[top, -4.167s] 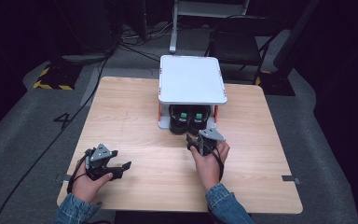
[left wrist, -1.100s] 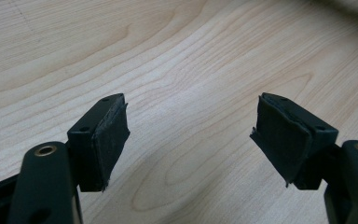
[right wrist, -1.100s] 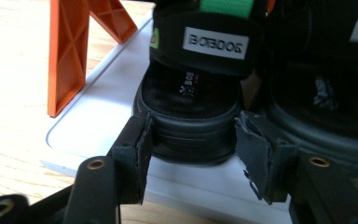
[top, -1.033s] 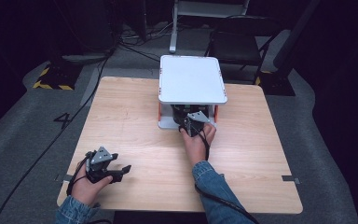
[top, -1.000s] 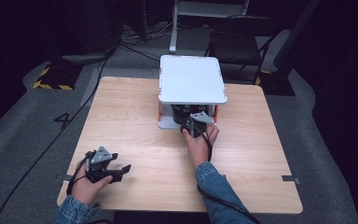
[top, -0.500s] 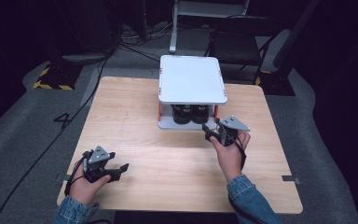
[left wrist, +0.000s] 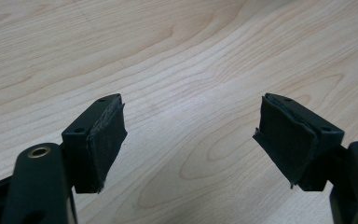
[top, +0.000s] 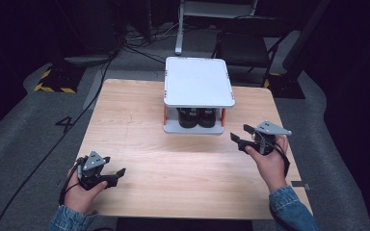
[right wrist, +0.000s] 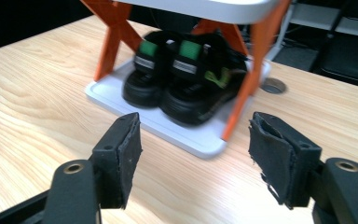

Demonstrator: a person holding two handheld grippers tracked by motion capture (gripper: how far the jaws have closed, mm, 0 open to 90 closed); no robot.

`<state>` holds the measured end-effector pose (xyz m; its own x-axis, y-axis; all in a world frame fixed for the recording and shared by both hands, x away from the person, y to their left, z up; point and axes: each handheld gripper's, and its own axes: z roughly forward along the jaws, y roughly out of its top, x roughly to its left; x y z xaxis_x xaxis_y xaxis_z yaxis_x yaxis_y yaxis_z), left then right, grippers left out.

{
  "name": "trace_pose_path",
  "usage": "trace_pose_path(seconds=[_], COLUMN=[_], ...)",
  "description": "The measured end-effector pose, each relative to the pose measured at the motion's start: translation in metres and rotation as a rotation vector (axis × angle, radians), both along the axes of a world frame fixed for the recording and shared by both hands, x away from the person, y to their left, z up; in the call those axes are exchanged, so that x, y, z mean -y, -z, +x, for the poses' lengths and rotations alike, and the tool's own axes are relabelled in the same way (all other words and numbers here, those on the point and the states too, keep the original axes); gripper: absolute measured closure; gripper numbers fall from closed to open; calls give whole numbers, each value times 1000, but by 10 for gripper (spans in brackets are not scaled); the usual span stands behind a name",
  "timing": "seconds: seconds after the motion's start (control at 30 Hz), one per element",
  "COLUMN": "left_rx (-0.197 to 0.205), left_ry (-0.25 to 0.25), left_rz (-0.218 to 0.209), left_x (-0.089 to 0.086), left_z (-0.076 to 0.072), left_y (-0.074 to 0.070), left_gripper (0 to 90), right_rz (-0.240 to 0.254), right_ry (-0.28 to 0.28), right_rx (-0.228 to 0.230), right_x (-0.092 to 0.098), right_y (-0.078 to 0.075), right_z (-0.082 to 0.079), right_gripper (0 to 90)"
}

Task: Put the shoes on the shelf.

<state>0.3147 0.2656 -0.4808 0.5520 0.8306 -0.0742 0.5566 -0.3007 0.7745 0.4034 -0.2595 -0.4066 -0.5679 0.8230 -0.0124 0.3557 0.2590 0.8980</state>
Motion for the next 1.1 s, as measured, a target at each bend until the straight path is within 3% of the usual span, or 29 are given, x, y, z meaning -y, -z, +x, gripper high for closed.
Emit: trace_pose_path(seconds=[0.1,0.13,0.3,0.47,0.63,0.8,0.97,1.1], left_rx=[-1,-1,-17,-41,-80,-67,-43,-32], left_ry=[-7,-7,-36,-68,-108,-114,-70,-41], left_rz=[11,11,21,23,66,66,80,95], left_x=[-2,-2,-6,-11,-16,-18,-10,-7], left_z=[1,1,4,7,9,8,8,9], left_y=[-2,-2,-2,1,4,5,7,8], left_gripper=[223,223,223,218,218,209,195,195], right_rz=[11,11,-54,-50,-64,-25,1,-98], right_ry=[13,13,-15,-26,-15,15,37,-2], right_rx=[-8,-8,-50,-86,-93,-121,-152,-184], right_x=[23,23,47,71,89,109,125,127], right_y=[-4,-4,-5,-3,7,30,62,71], right_z=[-8,-8,-18,-28,-39,-55,-69,-70], right_gripper=[336,336,346,334,319,299,297,297])
